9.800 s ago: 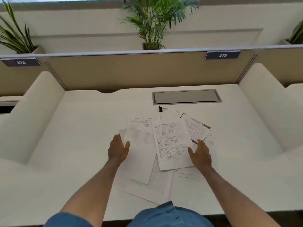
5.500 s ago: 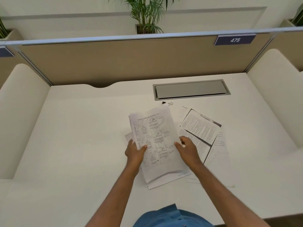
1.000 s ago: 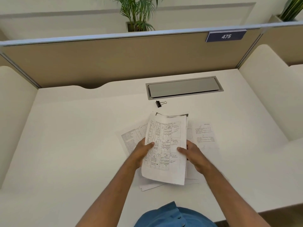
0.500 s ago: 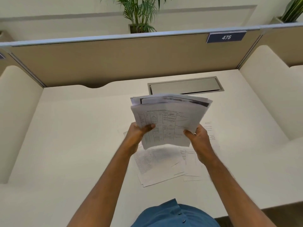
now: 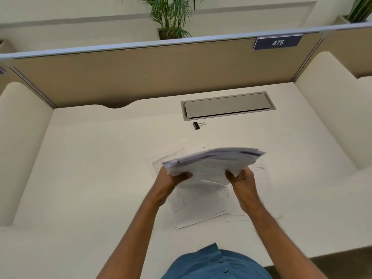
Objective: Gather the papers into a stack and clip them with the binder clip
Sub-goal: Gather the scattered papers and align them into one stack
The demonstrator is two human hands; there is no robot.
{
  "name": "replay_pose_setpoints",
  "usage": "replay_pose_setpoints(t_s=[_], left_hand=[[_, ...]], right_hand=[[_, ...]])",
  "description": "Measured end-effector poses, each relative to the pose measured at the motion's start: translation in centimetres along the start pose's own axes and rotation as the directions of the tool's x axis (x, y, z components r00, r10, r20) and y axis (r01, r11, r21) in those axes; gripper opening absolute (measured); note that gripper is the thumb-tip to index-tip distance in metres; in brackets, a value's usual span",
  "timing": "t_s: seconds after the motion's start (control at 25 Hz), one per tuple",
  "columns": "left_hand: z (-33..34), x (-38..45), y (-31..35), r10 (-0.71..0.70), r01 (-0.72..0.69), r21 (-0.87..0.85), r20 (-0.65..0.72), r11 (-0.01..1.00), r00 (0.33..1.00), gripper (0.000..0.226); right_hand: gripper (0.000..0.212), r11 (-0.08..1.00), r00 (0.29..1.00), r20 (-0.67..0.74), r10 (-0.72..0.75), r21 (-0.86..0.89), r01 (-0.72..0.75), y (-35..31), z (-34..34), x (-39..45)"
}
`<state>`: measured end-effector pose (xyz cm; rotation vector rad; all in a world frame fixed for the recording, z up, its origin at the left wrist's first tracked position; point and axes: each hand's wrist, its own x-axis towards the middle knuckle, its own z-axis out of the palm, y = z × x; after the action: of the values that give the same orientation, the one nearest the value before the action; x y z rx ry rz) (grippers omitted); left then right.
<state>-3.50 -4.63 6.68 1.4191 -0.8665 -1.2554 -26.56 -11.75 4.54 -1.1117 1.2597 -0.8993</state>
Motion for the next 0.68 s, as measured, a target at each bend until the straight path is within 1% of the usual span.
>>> replay_pose_setpoints(t_s=[0.04,0.12,0.2,0.32,0.4,0.44,0.56,0.68], left_hand=[[0.2,-0.3,-0.9,-0.026,0.025,0.031,0.008,0.999,1.000,0.050],[0.7,-0.8,-2.0,-0.077,0.077,0.017,-0.009,0.997,0.997,0.051],[1.0,-0.7,-2.2,-0.075,0.075,-0.002,-0.032,0.997,0.997,0.047],[0.9,0.0,-1.9,-0.030,0.029,-0.025,-0.033,0.999,0.999,0.045],[0.7,0.3,-2.6,-0.035,0.034,-0.021,-0.028,0.999,0.999,0.043],[0.6,0.4,-3.3,-0.063,0.062,-0.022,-0.033,0.998,0.997,0.041],[1.0,0.3,-4.4,-0.153,0.150,-0.033,-0.115,0.988,0.981,0.030],[1.0,0.4,-4.0,-0.177,0.161,-0.093,-0.191,0.983,0.966,0.021]], right_hand=[[0.033,0.999,0.999,0.016,0.033,-0.010,-0.032,0.7,0.2,-0.2],[0.034,0.998,0.998,0.018,0.064,-0.027,-0.063,1.5,0.6,-0.4],[0.032,0.997,0.997,-0.008,0.073,-0.031,-0.074,1.4,0.5,-0.4],[0.028,0.998,0.997,-0.050,0.066,-0.020,-0.067,1.0,0.1,-0.2],[0.026,0.996,0.997,-0.038,0.071,-0.049,-0.073,1.2,0.2,-0.1],[0.025,0.992,0.996,-0.019,0.088,-0.087,-0.089,1.4,0.3,-0.1],[0.027,0.977,0.993,0.027,0.113,-0.183,-0.106,1.7,0.9,-0.1],[0.025,0.982,0.995,0.073,0.065,-0.181,-0.051,1.2,0.9,-0.2]])
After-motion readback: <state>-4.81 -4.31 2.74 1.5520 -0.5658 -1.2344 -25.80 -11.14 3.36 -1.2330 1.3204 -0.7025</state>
